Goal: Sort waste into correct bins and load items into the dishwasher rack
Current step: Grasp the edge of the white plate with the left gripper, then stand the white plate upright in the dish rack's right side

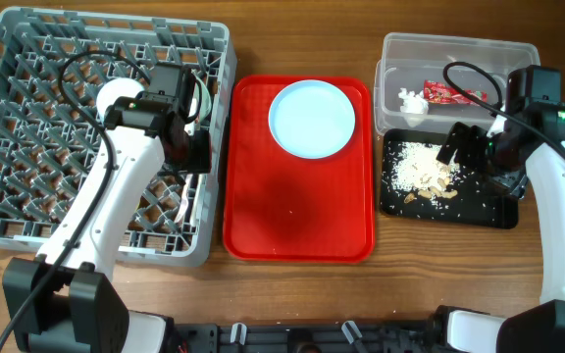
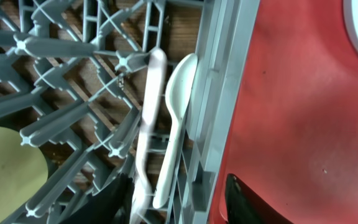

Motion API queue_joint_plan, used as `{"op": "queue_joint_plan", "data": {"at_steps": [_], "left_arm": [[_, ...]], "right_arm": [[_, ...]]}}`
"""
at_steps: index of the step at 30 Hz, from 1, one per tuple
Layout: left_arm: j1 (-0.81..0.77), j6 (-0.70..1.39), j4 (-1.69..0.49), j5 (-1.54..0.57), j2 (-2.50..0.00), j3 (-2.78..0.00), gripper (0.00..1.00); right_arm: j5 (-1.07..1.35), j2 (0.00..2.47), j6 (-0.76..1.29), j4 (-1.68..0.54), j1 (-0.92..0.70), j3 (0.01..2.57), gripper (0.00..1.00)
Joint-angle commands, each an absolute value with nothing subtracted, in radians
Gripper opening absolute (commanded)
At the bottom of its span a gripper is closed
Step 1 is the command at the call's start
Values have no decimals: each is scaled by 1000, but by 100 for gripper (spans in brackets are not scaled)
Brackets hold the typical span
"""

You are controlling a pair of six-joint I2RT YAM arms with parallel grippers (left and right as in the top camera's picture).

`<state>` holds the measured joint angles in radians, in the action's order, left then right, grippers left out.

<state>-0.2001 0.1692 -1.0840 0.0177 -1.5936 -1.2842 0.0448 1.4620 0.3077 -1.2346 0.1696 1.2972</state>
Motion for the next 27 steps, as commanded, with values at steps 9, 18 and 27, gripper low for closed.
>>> {"op": "queue_joint_plan", "data": {"at_steps": [9, 18, 27], "left_arm": [[-413, 86, -711, -39, -1603, -1296, 65], [-618, 3, -290, -33, -1849, -1296, 68], [-725, -98, -271, -36, -2059, -1296, 68]], "right_arm": [[54, 1443, 289, -1230, 173, 1314, 100], [55, 1443, 290, -1220, 173, 1314, 100], [55, 1443, 290, -1217, 172, 1314, 100]]}}
